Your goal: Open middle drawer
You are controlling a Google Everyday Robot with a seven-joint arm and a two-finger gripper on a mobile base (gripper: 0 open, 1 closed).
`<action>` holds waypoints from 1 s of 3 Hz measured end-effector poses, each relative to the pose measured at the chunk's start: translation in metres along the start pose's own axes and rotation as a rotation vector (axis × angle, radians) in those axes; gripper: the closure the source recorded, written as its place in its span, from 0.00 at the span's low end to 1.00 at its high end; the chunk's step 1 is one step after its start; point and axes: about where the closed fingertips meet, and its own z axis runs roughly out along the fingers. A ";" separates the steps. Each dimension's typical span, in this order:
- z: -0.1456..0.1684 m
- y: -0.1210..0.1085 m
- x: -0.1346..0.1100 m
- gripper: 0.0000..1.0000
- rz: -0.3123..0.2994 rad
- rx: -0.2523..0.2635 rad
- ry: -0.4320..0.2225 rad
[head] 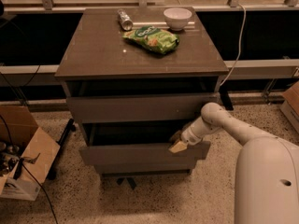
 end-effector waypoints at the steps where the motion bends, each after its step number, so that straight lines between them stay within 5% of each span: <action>1: 0.000 0.000 0.000 0.85 0.000 0.000 0.000; 2: -0.005 0.020 0.006 0.67 0.034 0.008 0.004; 3: -0.069 0.038 0.003 0.44 0.159 0.171 -0.032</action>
Offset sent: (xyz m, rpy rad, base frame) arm -0.2002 -0.0407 0.0320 -0.0581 0.1494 -0.3119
